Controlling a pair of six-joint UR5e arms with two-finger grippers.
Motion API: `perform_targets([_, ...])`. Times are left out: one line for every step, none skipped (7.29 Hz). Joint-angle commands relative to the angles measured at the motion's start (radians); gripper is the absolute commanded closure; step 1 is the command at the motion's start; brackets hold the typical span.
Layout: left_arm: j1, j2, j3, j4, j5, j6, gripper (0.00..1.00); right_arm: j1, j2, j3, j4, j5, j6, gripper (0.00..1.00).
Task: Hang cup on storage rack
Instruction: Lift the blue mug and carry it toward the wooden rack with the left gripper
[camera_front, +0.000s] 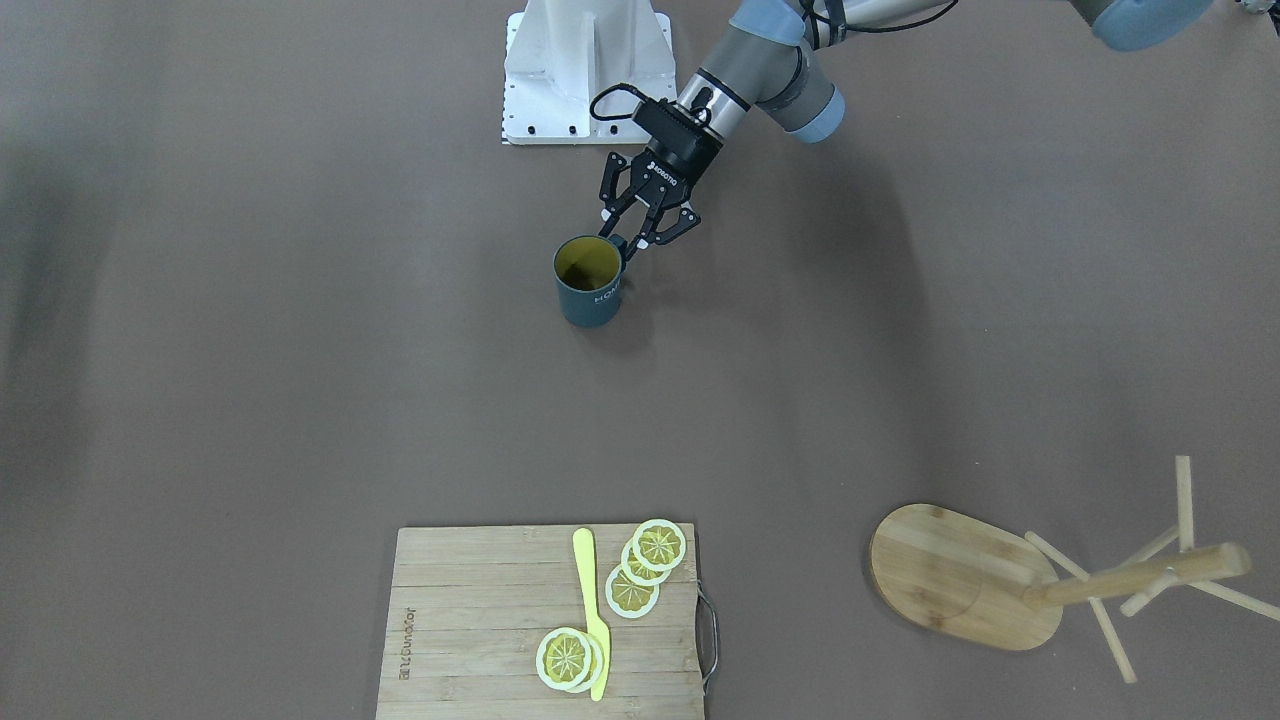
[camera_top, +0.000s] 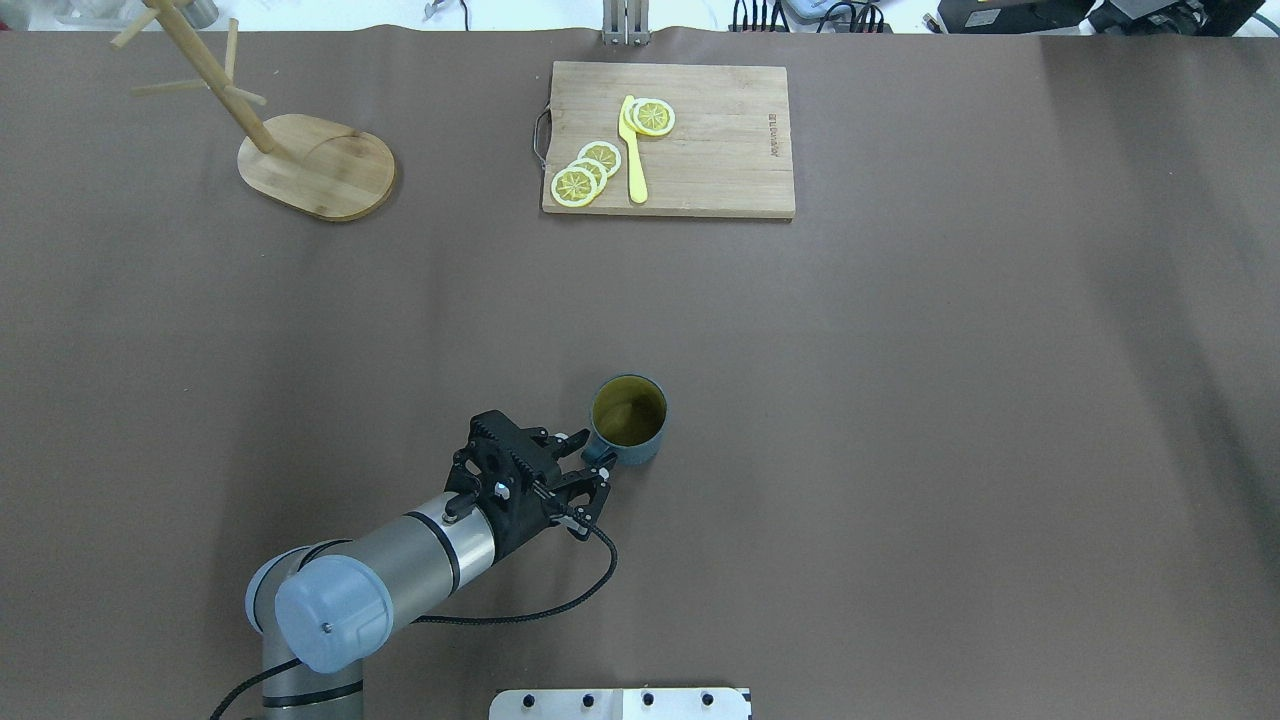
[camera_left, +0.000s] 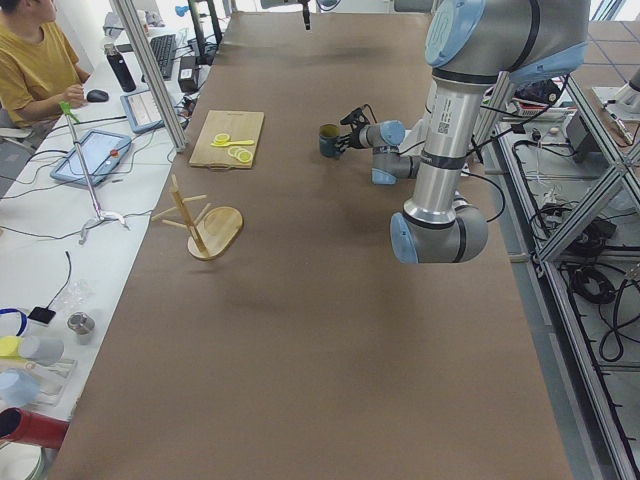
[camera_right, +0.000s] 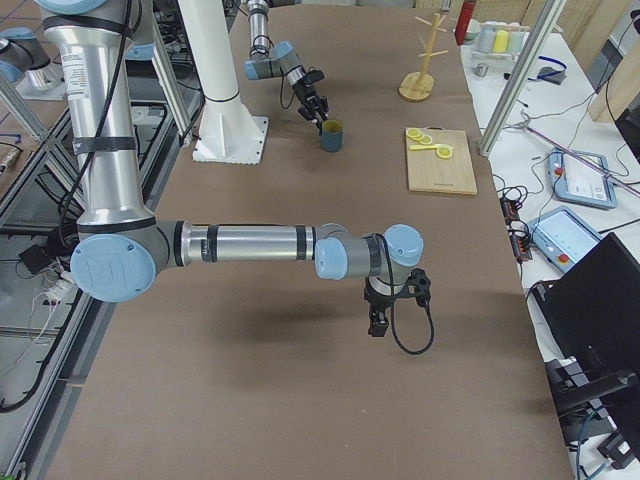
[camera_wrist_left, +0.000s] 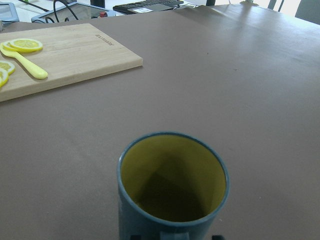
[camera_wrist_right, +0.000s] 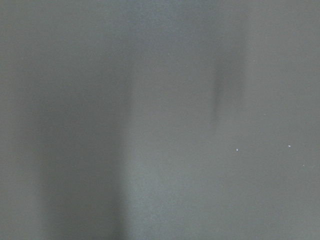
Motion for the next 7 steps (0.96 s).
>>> perform_targets([-0.001,0.013,0.0,0.0,0.0,0.0,0.63,-0.001,0.006,-0.001,0.0,-0.003,0.0,0.0])
perform_targets([-0.004,0.018,-0.003,0.0,0.0,0.0,0.67,-0.001,0.006,0.0,0.0,-0.003,0.0,0.0])
perform_targets([-0.006,0.024,-0.003,0.0,0.0,0.0,0.74,-0.001,0.006,0.003,0.0,-0.003,0.0,0.0])
perform_targets([-0.011,0.024,-0.005,0.0,0.0,0.0,0.89,-0.001,0.006,0.003,0.0,-0.003,0.002,0.0])
perform_targets([-0.014,0.023,-0.014,0.0,0.0,-0.001,1.0,-0.001,0.008,0.003,0.0,-0.003,0.002,0.0])
perform_targets([-0.03,0.024,-0.029,0.0,-0.006,-0.001,1.0,-0.001,0.008,0.005,0.0,-0.003,0.002,0.0])
perform_targets([-0.065,0.023,-0.045,0.001,-0.016,-0.001,1.0,-0.001,0.006,0.005,0.0,-0.003,0.0,0.0])
